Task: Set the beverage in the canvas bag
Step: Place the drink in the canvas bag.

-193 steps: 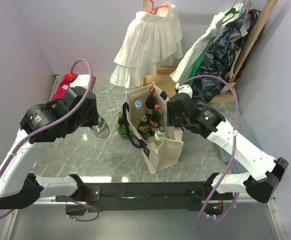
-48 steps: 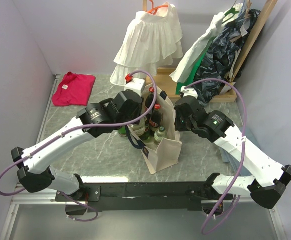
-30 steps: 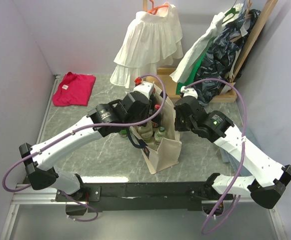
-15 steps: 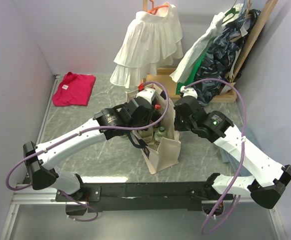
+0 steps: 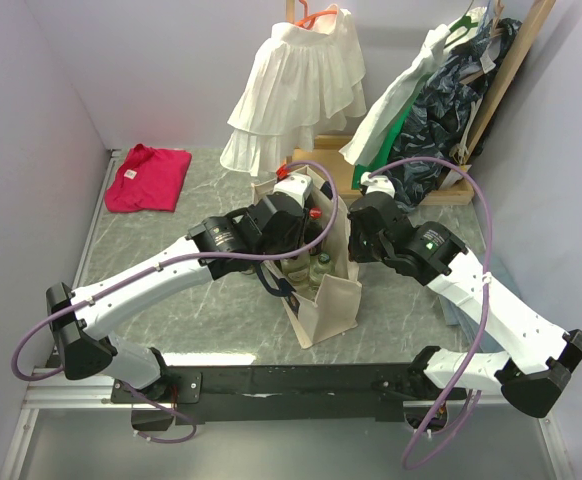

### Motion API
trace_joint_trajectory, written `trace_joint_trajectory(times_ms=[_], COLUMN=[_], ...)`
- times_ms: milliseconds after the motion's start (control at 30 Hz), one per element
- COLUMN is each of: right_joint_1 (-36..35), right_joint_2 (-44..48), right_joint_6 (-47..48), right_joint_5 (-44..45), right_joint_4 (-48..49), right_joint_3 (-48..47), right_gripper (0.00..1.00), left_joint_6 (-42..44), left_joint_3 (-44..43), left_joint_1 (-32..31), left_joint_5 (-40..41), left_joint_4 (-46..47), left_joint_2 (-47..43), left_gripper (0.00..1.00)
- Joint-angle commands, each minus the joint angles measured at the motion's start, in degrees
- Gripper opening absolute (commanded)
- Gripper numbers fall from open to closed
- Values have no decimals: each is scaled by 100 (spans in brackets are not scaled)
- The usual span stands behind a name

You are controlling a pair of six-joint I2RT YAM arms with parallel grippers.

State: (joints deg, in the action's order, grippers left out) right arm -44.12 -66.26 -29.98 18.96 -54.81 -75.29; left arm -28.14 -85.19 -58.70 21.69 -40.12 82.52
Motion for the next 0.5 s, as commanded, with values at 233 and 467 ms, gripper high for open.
trace_joint_trajectory(times_ms=[233,467], right_joint_1=[-9,-18], right_joint_2=[78,166], right_joint_6=[-26,-87], right_joint_5=[143,152], right_joint_4=[207,216], right_joint_3=[67,251], right_gripper=[0,0], left_joint_6=[-69,-113], left_joint_3=[28,195], left_joint_1=[-19,-28], left_joint_5=[81,63], left_joint_4=[821,936], left_joint_2=[-201,-175], left_gripper=[1,1])
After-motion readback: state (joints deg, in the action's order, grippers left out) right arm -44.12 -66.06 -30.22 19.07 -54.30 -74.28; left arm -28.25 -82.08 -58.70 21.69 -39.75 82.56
